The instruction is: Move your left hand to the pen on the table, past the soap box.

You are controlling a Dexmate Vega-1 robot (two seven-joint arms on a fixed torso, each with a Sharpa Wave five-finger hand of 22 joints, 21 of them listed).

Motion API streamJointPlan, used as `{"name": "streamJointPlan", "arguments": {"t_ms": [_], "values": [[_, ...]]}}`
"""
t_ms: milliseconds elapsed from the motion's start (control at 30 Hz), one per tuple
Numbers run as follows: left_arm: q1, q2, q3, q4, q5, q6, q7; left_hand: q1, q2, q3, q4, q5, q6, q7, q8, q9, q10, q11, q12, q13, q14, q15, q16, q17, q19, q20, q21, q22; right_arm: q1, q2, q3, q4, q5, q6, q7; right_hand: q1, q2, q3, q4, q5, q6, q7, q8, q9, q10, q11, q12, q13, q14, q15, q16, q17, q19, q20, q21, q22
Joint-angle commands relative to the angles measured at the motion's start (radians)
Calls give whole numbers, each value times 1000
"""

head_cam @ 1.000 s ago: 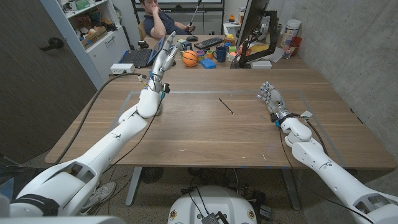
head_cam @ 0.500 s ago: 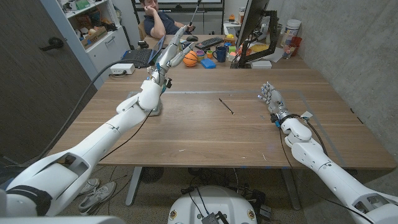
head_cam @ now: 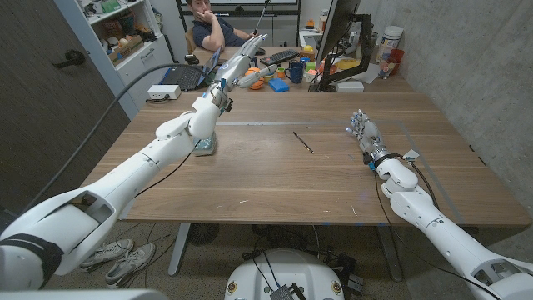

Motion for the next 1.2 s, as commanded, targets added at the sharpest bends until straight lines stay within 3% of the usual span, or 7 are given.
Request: {"name": "streamJointPlan", "arguments": {"t_ms": [33, 300, 433, 800, 1200], "values": [[-58, 7, 51, 23, 80, -8, -10, 23, -25, -6, -25, 1, -140, -2, 10, 4, -113, 18, 5, 2, -58, 21, 9, 2, 6, -2, 4, 0, 4, 5, 0, 13, -3, 5, -3, -4, -7, -3, 6, 4, -5, 3, 2, 3, -3, 2, -4, 6, -3, 6, -4, 5, -71, 4, -4, 1], [-91, 7, 77, 41, 103, -22, -45, 68, -55, -29, -55, -5, -170, -2, 10, 6, -143, 44, 1, 3, -91, 54, 9, 4, -35, 3, -4, 0, 8, 7, -5, 19, -13, 4, -11, -9, -10, -8, 9, 3, -6, 4, 2, 3, -3, 3, -5, 6, -3, 8, -5, 6, -73, 5, -7, 1], [-106, 1, 87, 60, 101, -39, -55, 89, -61, -44, -65, -7, -198, -2, 7, 6, -188, 21, -5, 4, -108, 61, 10, 5, -44, 3, -1, 1, 7, 10, -4, 20, -14, 8, -16, -12, -12, -10, 10, 3, -6, 4, 2, 3, -3, 2, -5, 6, -2, 7, -5, 6, -73, 5, -9, 1], [-156, -21, 122, 130, 102, -97, -78, 110, -63, -56, -72, -7, -223, -2, 6, 6, -201, 43, 0, 4, -108, 72, 14, 4, -28, -1, 7, 0, -2, 17, -3, 20, -14, 15, -27, -21, -17, -17, 13, 3, -8, 3, 2, 3, -2, 0, -5, 6, -2, 7, -7, 7, -73, 6, -13, 2], [-213, -62, 172, 206, 102, -179, -106, 128, -62, -70, -76, -7, -235, -2, 10, 7, -192, 43, 9, 3, -83, 62, 26, 3, -5, -2, 13, -2, -8, 17, -5, 15, -20, 17, -35, -29, -21, -23, 15, 4, -8, 4, 2, 3, -4, 0, -6, 6, -4, 6, -9, 7, -73, 8, -18, 2]]}}
